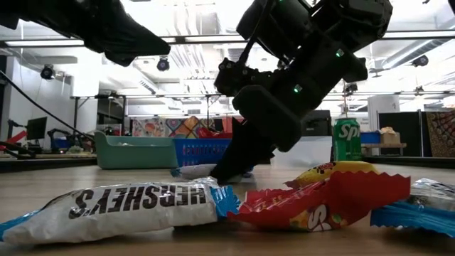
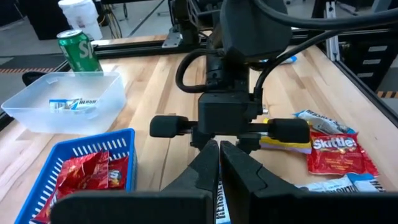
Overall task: Sort candy
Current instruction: Put the hersheys bar into the transparent bin, then put the sour patch candy into the blue green bin, then put the hersheys bar into the transparent bin
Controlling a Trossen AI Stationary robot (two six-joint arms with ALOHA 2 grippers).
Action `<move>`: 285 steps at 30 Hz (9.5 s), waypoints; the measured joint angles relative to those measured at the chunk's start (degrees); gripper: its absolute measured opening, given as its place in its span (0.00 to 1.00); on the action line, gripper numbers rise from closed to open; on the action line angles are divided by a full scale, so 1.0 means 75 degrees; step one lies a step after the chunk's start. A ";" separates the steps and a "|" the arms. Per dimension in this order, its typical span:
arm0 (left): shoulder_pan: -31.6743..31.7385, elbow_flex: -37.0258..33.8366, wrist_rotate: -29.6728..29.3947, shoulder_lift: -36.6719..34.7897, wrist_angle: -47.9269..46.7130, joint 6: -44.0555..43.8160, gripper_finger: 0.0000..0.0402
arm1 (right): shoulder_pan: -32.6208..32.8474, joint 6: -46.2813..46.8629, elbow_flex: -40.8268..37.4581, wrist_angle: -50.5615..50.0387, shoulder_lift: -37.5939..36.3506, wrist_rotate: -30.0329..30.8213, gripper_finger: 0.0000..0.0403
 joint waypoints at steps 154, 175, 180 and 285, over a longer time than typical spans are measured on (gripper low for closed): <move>-0.0192 0.0603 0.2327 0.2255 0.3125 0.2318 0.46 | 0.1470 0.4446 -0.1180 0.1719 -0.3064 0.0329 0.02; -0.0208 0.1595 0.1530 0.3723 0.3162 0.2414 0.37 | 0.1354 0.4002 -0.1279 0.2334 -0.3062 -0.0224 0.02; -0.0213 0.1594 0.1525 0.3612 0.2930 0.2322 0.16 | 0.1346 0.3867 -0.1279 0.2305 -0.3062 -0.0198 0.02; 0.8985 0.0466 0.4033 -0.0622 -0.5387 0.0125 0.23 | 0.0111 0.2114 0.1037 -0.3923 -0.3292 0.1623 0.36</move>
